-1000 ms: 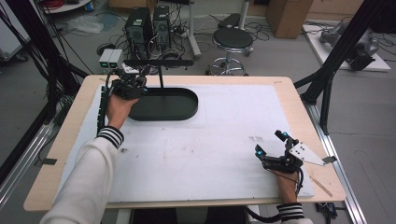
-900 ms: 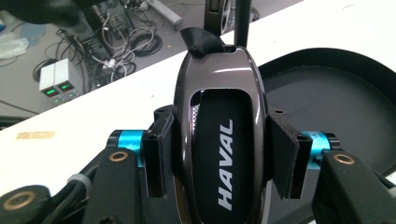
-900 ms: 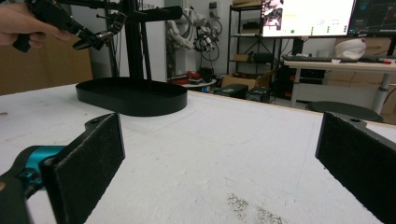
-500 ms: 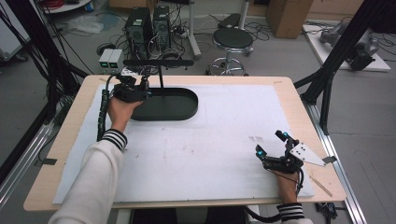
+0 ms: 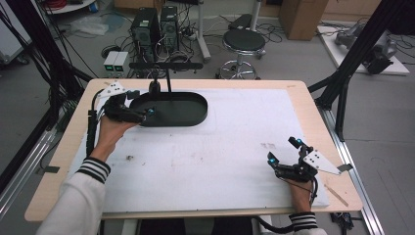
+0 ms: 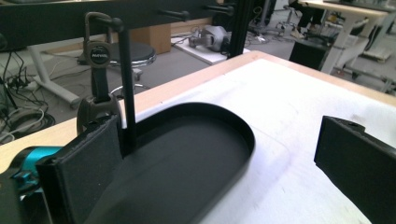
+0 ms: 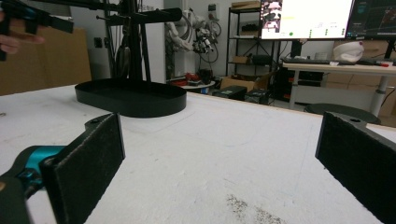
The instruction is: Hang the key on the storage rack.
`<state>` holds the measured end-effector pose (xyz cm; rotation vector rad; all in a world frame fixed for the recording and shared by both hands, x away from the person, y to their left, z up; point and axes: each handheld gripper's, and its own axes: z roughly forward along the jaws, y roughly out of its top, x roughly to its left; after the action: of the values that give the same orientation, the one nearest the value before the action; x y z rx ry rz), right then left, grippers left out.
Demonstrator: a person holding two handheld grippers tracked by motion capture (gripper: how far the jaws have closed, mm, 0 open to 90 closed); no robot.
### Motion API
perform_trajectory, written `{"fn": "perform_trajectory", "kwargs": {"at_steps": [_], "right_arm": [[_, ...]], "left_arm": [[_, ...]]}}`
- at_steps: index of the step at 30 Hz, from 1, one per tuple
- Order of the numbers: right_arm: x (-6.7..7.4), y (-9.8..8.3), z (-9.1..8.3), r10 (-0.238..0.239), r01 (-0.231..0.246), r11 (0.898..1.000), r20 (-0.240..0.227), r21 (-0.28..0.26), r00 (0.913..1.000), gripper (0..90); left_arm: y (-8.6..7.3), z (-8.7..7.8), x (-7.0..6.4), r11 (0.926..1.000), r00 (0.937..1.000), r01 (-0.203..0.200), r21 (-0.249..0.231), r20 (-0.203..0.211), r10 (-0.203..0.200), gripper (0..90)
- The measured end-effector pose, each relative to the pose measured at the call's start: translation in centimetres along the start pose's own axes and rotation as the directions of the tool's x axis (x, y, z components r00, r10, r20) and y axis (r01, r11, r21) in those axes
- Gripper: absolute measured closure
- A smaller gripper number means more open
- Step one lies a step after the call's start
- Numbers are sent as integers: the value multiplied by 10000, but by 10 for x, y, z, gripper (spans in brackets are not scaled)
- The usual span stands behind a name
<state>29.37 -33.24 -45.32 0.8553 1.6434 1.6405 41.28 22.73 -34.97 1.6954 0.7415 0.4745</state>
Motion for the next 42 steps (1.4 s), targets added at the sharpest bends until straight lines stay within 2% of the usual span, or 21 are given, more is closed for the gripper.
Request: {"fn": "perform_trajectory", "kwargs": {"at_steps": [3, 6, 9, 12, 15, 21, 25, 28, 30, 31, 33, 38, 40, 42], "right_arm": [[2, 0, 0, 131, -131, 9999, -5, 76, 9999, 3], [1, 0, 0, 35, -35, 10000, -22, 65, 10000, 3], [1, 0, 0, 11, -11, 10000, -54, 82, 10000, 3], [1, 0, 0, -43, 43, 10000, -46, 44, 10000, 3], [2, 0, 0, -92, 92, 9999, -32, 44, 10000, 3], [3, 0, 0, -166, 166, 9998, 0, 99, 9999, 3], [4, 0, 1, -228, 228, 9997, -5, 124, 9997, 3], [4, 0, 1, -294, 294, 9995, 13, 124, 9996, 3], [4, 0, 1, -362, 362, 9992, 16, 155, 9993, 3], [5, 0, 1, -355, 355, 9992, -10, 158, 9994, 3], [5, 0, 1, -386, 386, 9991, 2, 159, 9993, 3], [6, 0, 1, -460, 460, 9988, -7, 192, 9989, 3], [6, 0, 2, -528, 528, 9984, 2, 216, 9986, 3], [6, 1, 2, -685, 685, 9975, 29, 195, 9976, 3]], "left_arm": [[-7, -17, -8, 9996, 9996, -259, -148, 58, 260, 17], [-19, -35, -15, 9967, 9983, -574, -575, 9, 576, 17], [-33, -52, -19, 9955, 9975, -633, -700, 276, 653, 17], [-48, -64, -22, 9961, 9977, -526, -714, 399, 555, 17], [-62, -75, -25, 9937, 9979, -580, -958, 223, 604, 17], [-97, -96, -35, 9875, 9992, -394, -1528, -102, 383, 17], [-119, -105, -41, 9879, 9994, -333, -1513, -173, 310, 17], [-129, -110, -43, 9840, 9991, -288, -1758, -368, 227, 17], [-134, -111, -44, 9844, 9989, -198, -1751, -444, 122, 17], [-136, -111, -45, 9847, 9985, -268, -1722, -511, 182, 17], [-137, -113, -47, 9795, 9975, -359, -1982, -671, 230, 17], [-140, -115, -43, 9733, 9958, 119, -2291, -859, -324, 17], [-140, -116, -43, 9709, 9961, 69, -2395, -833, -276, 17], [-142, -118, -45, 9647, 9959, -79, -2631, -891, -162, 17]]}}
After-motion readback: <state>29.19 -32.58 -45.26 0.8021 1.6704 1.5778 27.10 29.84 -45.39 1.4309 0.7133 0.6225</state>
